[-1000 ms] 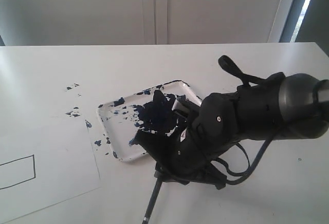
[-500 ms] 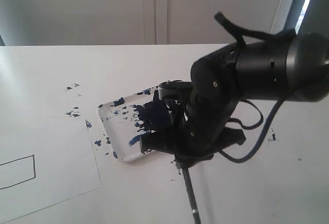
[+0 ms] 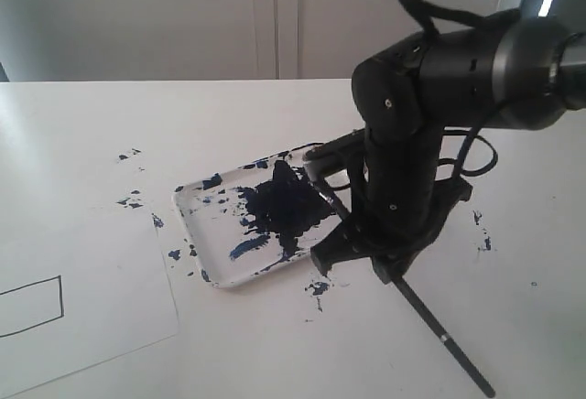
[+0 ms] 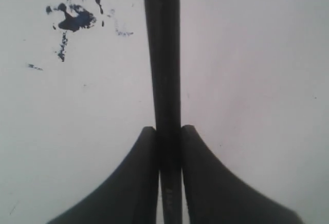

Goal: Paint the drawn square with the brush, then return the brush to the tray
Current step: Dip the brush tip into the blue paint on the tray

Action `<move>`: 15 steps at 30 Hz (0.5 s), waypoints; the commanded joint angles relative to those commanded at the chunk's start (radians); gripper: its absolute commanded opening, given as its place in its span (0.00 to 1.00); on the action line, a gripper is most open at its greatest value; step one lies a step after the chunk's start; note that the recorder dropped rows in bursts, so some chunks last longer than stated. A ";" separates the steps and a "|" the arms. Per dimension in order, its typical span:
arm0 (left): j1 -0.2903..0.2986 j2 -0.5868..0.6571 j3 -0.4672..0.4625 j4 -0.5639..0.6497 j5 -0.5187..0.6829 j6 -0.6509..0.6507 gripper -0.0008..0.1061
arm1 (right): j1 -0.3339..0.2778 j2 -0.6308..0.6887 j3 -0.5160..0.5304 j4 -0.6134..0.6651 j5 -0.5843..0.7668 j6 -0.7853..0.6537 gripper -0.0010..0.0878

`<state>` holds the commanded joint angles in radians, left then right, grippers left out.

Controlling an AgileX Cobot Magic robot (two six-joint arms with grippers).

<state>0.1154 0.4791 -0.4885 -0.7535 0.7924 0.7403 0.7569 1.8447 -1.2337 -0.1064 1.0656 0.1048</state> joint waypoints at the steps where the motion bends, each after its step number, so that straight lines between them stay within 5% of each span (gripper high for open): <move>1: 0.000 0.000 0.000 0.000 0.000 0.000 0.01 | 0.000 0.013 0.000 0.000 -0.009 -0.004 0.01; 15: 0.000 0.000 0.000 -0.002 0.002 0.000 0.01 | 0.000 0.102 0.000 0.000 -0.136 -0.005 0.01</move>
<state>0.1154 0.4791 -0.4885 -0.7554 0.7945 0.7403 0.7569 1.9463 -1.2337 -0.1064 0.9301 0.1003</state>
